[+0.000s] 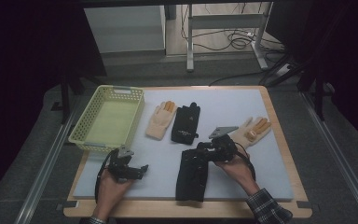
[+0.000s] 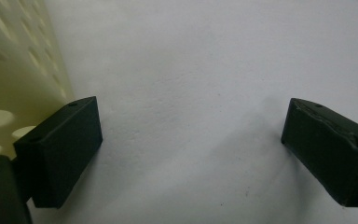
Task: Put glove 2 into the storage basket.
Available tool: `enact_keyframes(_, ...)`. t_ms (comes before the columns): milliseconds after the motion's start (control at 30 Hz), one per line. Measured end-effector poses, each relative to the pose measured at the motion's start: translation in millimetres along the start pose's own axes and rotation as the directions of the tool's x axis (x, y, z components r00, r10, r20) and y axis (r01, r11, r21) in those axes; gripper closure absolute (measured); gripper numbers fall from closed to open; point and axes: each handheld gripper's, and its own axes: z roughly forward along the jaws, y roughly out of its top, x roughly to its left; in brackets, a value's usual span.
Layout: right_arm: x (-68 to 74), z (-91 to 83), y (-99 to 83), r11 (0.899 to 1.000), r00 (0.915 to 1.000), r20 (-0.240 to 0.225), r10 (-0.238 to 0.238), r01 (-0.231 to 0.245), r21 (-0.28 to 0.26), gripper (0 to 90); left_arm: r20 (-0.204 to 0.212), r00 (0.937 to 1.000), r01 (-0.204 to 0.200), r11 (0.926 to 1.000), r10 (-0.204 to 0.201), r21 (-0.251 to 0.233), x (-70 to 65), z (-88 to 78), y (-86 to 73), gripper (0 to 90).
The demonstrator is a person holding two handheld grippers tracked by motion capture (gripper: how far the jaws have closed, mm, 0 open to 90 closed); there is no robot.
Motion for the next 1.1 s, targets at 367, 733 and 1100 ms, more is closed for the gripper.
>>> enact_keyframes(367, -26.0, 31.5, 32.6, 1.0, 0.9996, 0.025, 0.01, -0.009, -0.019, 57.3, 0.001, 1.0, 0.0, 1.0, 0.0, 0.0, 0.1, 0.0, 0.0, 4.9)
enact_keyframes(733, -49.0, 70.6, 67.9, 1.0, 0.9949, 0.1, -0.01, 0.01, 0.003, 65.0, 0.001, 1.0, 0.0, 1.0, 0.0, 0.0, 0.1, 0.0, 0.0, 5.0)
enact_keyframes(1100, -60.7, 112.1, 73.7, 0.999, 0.9901, 0.141, -0.001, -0.003, 0.032, 35.5, 0.002, 1.0, 0.001, 1.0, -0.001, -0.001, 0.1, 0.1, 0.0, 4.9)
